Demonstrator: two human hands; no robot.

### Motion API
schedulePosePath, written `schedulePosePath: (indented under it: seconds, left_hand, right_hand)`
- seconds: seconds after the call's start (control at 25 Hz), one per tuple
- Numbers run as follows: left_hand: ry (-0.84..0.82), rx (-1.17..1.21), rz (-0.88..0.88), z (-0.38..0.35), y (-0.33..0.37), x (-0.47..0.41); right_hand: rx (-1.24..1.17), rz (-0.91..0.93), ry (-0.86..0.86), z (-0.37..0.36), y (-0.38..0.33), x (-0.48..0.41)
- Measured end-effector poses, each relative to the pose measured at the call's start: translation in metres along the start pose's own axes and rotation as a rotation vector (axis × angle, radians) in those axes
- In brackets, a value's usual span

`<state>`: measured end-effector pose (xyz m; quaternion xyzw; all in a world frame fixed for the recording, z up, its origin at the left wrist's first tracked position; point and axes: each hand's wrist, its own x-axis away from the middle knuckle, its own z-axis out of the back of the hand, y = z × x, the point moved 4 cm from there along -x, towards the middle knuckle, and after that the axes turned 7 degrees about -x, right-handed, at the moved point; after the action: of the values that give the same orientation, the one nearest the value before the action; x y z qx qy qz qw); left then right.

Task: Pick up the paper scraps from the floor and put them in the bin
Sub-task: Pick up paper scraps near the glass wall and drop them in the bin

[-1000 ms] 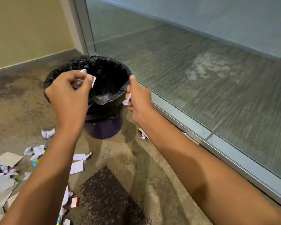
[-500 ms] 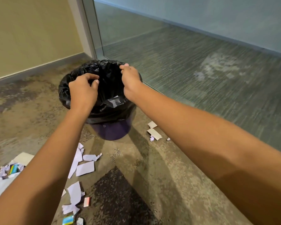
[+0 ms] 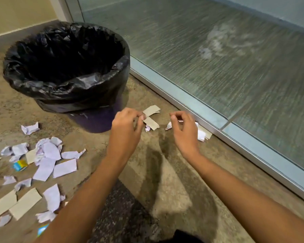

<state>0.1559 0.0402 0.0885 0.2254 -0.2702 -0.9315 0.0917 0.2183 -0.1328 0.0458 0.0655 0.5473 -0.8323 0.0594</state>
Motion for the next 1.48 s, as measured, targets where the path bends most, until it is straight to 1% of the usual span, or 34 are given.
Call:
schedulePosePath:
  seconds: [0.08,0.2,0.28,0.36,0.48,0.52,0.6,0.68,0.8,0.88,1.0,1.08,1.12,1.2,1.28,1.36,1.4,1.48]
  left_hand:
    - [-0.148,-0.025,0.033,-0.045,-0.014,0.012]
    - [-0.300,-0.078,0.047,-0.095,-0.037,0.022]
    - [-0.412,-0.125,0.117,-0.121,-0.045,0.022]
    - [-0.512,-0.174,0.214,-0.142,-0.050,0.018]
    - [-0.548,-0.267,0.212,-0.165,-0.054,0.005]
    - [-0.577,-0.273,0.229,-0.174,-0.055,-0.002]
    - [-0.637,-0.290,0.246,-0.190,-0.058,-0.015]
    - [-0.697,-0.365,0.172,-0.203,-0.061,-0.026]
    - [-0.807,-0.401,0.094,-0.214,-0.071,-0.025]
    - [-0.799,-0.408,0.079,-0.217,-0.078,-0.019]
    - [-0.702,-0.445,0.028,-0.214,-0.081,-0.016]
    - [-0.668,-0.451,0.024,-0.211,-0.084,-0.014]
    - [-0.658,-0.457,0.025,-0.211,-0.085,-0.013]
    - [-0.641,-0.456,0.023,-0.212,-0.086,-0.012]
    - [-0.624,-0.429,0.035,-0.212,-0.089,-0.012]
    - [-0.586,-0.399,0.027,-0.210,-0.091,-0.013]
    - [-0.554,-0.378,0.016,-0.208,-0.091,-0.013]
    - [-0.508,-0.277,0.029,-0.203,-0.091,-0.011]
  right_hand:
    - [0.151,-0.097,0.030,0.017,0.064,0.009]
    - [0.378,-0.262,0.090,0.039,0.134,0.013]
    - [0.473,-0.402,0.141,0.050,0.162,0.004]
    - [0.501,-0.449,0.170,0.053,0.175,-0.011]
    - [0.449,-0.406,0.161,0.039,0.182,-0.025]
    - [0.421,-0.370,0.147,0.033,0.183,-0.026]
    - [0.389,-0.232,0.046,0.018,0.180,-0.025]
    - [0.353,-0.120,-0.071,0.004,0.176,-0.027]
    - [0.335,-0.072,-0.139,-0.009,0.171,-0.041]
    - [0.368,-0.024,-0.208,-0.016,0.172,-0.053]
    - [0.551,0.084,-0.367,-0.032,0.174,-0.072]
    - [0.641,0.116,-0.437,-0.043,0.173,-0.078]
    - [0.651,0.135,-0.436,-0.046,0.173,-0.079]
    - [0.606,0.167,-0.375,-0.048,0.170,-0.076]
    - [0.595,0.123,-0.307,-0.046,0.167,-0.069]
    - [0.661,0.010,-0.243,-0.044,0.166,-0.057]
    - [0.710,-0.006,-0.199,-0.042,0.165,-0.050]
    - [0.806,0.048,-0.147,-0.036,0.160,-0.037]
